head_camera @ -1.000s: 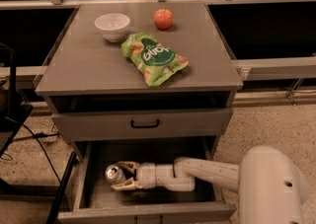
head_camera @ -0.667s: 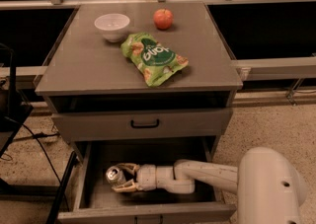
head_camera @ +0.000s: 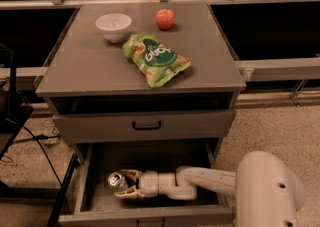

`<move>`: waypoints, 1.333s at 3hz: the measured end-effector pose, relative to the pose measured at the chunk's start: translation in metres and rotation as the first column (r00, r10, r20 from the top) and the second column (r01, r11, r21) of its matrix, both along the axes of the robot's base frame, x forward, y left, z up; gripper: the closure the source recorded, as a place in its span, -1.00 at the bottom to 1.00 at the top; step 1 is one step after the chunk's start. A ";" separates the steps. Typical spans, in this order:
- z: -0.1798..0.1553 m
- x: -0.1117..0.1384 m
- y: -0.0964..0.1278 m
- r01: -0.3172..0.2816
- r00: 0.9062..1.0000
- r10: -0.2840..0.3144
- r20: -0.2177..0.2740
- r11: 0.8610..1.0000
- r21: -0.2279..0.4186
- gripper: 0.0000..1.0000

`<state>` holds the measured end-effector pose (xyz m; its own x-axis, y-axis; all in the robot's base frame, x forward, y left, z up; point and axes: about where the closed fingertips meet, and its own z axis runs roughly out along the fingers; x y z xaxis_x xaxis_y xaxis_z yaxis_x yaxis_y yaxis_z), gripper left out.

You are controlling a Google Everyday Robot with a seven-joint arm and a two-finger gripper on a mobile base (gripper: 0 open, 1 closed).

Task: Place 7up can into middle drawer

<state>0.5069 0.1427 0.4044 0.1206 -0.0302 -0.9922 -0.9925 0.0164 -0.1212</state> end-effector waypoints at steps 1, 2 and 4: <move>0.000 0.000 0.000 0.000 1.000 0.000 -0.001 1.000 0.001 1.00; 0.000 0.000 0.000 0.000 1.000 0.000 -0.001 1.000 0.001 0.67; 0.000 0.000 0.000 0.000 1.000 0.000 -0.001 1.000 0.001 -0.42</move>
Offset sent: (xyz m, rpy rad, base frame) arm -0.0002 -0.0001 -0.0005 0.0013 0.0006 0.0001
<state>0.5067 0.1427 0.4040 0.1200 -0.0287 -0.9924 -0.9926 0.0163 -0.1205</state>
